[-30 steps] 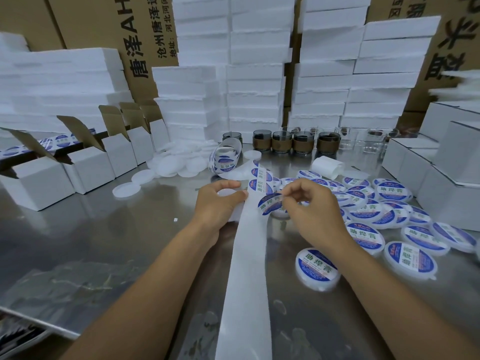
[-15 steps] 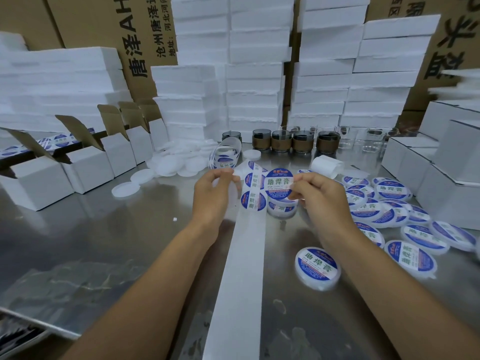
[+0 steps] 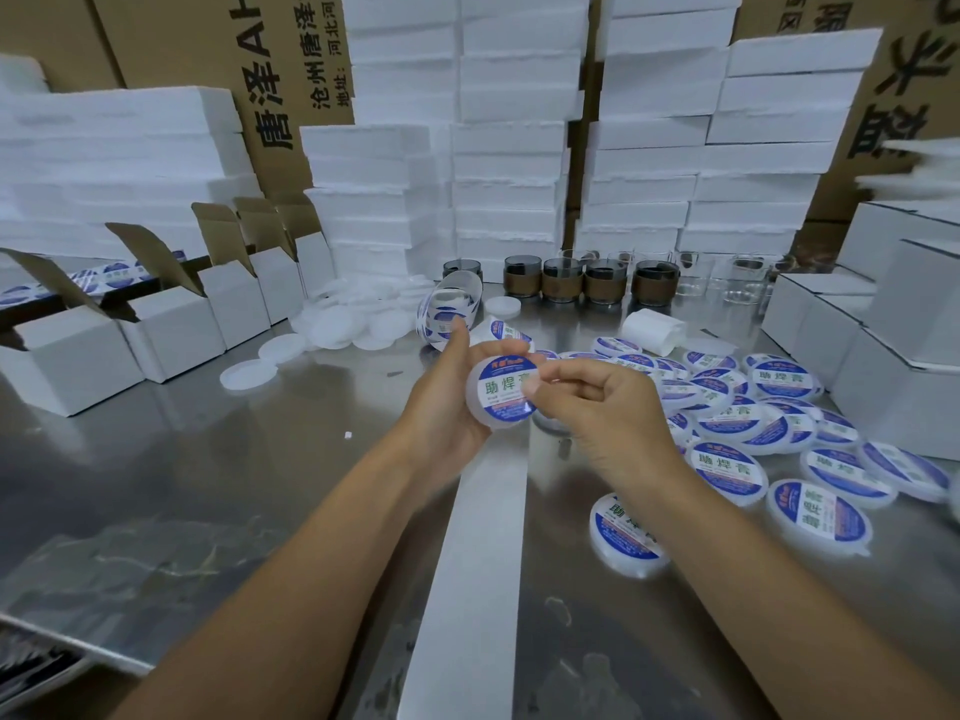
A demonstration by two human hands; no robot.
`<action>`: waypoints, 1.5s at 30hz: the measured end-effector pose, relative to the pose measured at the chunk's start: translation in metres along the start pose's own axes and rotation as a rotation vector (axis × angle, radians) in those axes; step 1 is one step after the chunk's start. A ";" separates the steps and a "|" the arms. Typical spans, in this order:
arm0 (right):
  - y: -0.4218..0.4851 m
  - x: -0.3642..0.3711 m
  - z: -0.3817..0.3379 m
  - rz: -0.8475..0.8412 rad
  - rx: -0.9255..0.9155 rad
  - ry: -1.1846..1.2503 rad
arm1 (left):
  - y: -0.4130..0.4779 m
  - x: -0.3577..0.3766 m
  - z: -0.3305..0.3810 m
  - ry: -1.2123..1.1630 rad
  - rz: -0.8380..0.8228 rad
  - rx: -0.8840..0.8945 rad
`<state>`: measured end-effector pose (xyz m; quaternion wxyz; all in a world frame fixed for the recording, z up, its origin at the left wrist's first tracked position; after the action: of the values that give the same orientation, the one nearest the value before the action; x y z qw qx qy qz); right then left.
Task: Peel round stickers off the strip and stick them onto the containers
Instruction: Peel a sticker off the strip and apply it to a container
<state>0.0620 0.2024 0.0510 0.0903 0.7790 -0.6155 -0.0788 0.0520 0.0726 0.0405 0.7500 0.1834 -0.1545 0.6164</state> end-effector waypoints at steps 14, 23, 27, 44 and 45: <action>0.000 0.000 0.003 0.014 0.025 -0.045 | 0.001 0.001 -0.004 0.055 -0.072 -0.034; 0.001 -0.001 0.005 0.026 0.024 -0.071 | 0.000 0.004 -0.005 0.033 -0.088 -0.047; 0.002 -0.002 0.006 0.033 0.023 -0.089 | 0.001 0.003 -0.005 0.032 -0.094 -0.048; 0.001 -0.003 0.007 0.108 -0.014 -0.227 | 0.000 0.008 -0.007 0.040 -0.130 -0.068; 0.001 -0.003 0.007 0.117 -0.014 -0.233 | 0.000 0.008 -0.007 0.042 -0.137 -0.069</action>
<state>0.0592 0.2050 0.0446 0.0281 0.7267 -0.6656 -0.1675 0.0538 0.0828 0.0385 0.7994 0.1548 -0.1468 0.5617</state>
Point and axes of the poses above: each hand's wrist, its own y-axis towards the middle knuckle, its own x-axis out of the palm, z = x × y, the point moved 4 cm from there along y, towards the middle knuckle, and after that the axes turned 7 degrees about -z, right-handed, at the moved point
